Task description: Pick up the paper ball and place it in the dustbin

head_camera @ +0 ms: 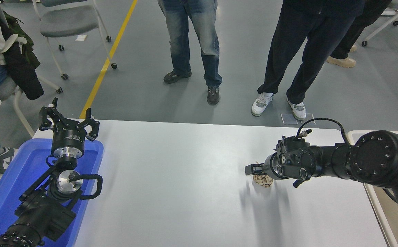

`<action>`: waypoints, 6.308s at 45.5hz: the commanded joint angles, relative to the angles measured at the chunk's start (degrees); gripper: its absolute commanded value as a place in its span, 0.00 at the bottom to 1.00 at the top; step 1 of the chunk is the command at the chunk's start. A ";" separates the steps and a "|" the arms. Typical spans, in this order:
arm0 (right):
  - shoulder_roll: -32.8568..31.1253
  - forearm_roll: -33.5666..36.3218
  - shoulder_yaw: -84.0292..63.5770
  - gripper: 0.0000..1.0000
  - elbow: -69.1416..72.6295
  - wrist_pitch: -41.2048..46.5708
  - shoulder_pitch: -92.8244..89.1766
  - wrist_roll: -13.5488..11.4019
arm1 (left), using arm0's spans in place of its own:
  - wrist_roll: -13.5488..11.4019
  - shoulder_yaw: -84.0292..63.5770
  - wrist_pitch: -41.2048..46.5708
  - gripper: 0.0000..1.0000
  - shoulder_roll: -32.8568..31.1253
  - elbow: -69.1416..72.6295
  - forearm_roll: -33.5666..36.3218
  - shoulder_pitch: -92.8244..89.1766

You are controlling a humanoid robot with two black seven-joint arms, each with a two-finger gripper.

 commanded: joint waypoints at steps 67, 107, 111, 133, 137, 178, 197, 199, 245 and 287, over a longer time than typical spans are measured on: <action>-23.54 -0.90 -4.29 0.00 28.61 26.51 44.14 0.00 | 0.00 0.00 0.00 0.99 0.00 0.02 0.01 0.02; -41.64 -0.02 -13.35 0.00 33.72 7.91 61.12 -3.07 | 0.00 0.00 0.00 0.99 0.09 0.02 0.01 0.02; -45.94 0.15 -11.77 0.00 32.49 -1.58 56.91 -5.89 | 0.00 0.00 0.00 0.99 0.09 0.02 0.01 -0.07; -49.30 12.11 26.44 0.00 -0.46 -36.85 9.46 -7.12 | 0.00 0.00 0.00 0.99 0.09 0.02 0.01 -0.07; -46.84 12.28 34.97 0.00 -7.93 -36.06 1.99 -7.12 | 0.00 0.00 0.00 0.99 0.09 0.01 0.01 -0.07; -30.40 12.37 67.24 0.00 -38.27 -12.42 -33.89 -1.24 | 0.00 0.00 0.00 0.99 0.09 0.02 0.01 -0.07; -26.44 12.37 68.12 0.24 -38.36 -13.29 -36.97 0.26 | 0.00 0.00 0.00 0.99 0.09 0.02 0.01 -0.07; -26.44 12.37 68.12 0.39 -38.36 -13.29 -36.97 0.26 | 0.00 0.00 0.00 0.99 0.09 0.02 0.01 -0.07; -28.37 11.58 62.85 1.00 -35.72 -11.45 -26.60 -0.53 | 0.00 0.00 0.00 0.99 0.09 0.02 0.01 -0.07; -25.13 12.28 88.95 1.00 -2.23 -12.68 -15.88 0.17 | 0.00 0.00 0.00 0.99 0.09 0.02 0.01 -0.07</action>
